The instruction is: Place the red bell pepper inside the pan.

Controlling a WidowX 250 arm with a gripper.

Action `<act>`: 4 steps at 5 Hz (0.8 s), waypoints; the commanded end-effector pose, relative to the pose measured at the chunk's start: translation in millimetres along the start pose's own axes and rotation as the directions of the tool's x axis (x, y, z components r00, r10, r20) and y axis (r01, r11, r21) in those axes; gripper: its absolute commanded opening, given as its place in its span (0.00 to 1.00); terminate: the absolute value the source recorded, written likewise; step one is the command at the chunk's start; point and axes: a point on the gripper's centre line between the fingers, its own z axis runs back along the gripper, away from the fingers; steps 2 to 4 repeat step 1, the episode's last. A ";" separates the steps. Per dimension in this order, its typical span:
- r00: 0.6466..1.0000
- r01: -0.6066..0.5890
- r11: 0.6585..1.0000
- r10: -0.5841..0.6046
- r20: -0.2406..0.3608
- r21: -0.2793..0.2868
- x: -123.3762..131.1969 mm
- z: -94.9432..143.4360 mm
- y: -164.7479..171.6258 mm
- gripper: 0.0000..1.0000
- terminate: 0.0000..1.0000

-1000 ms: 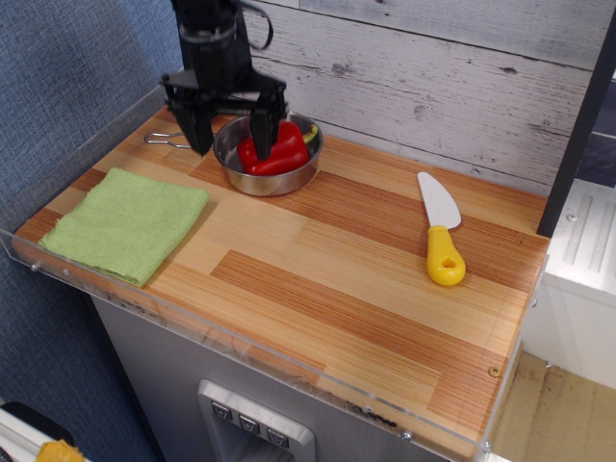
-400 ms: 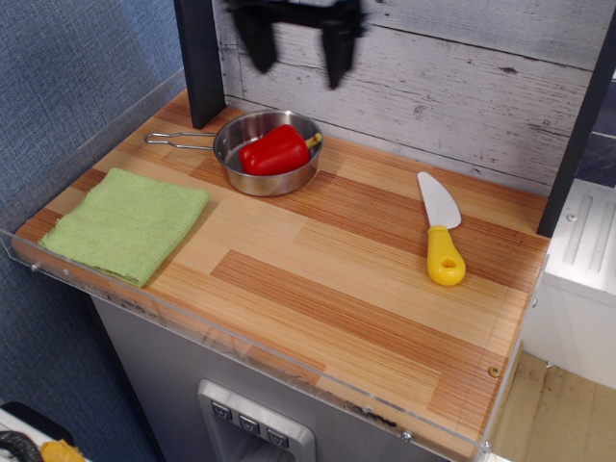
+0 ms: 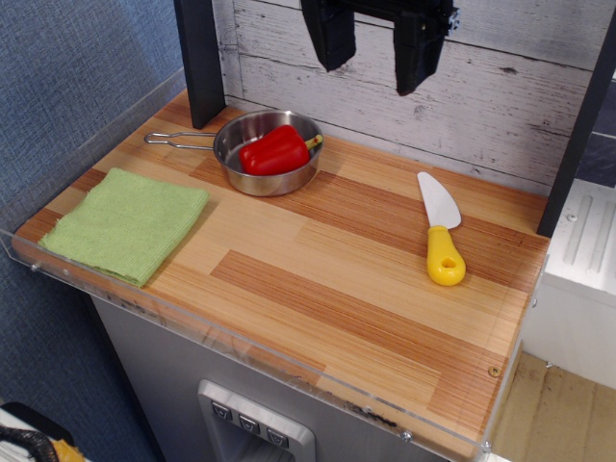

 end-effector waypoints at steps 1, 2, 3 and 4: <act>0.998 0.005 1.000 -0.006 0.068 0.007 -2.4 21.5 1.7 1.00 1.00; 0.998 0.005 1.000 -0.006 0.068 0.007 -2.4 21.5 1.7 1.00 1.00; 0.998 0.005 1.000 -0.006 0.068 0.007 -2.4 21.5 1.7 1.00 1.00; 0.998 0.005 1.000 -0.006 0.068 0.007 -2.4 21.5 1.7 1.00 1.00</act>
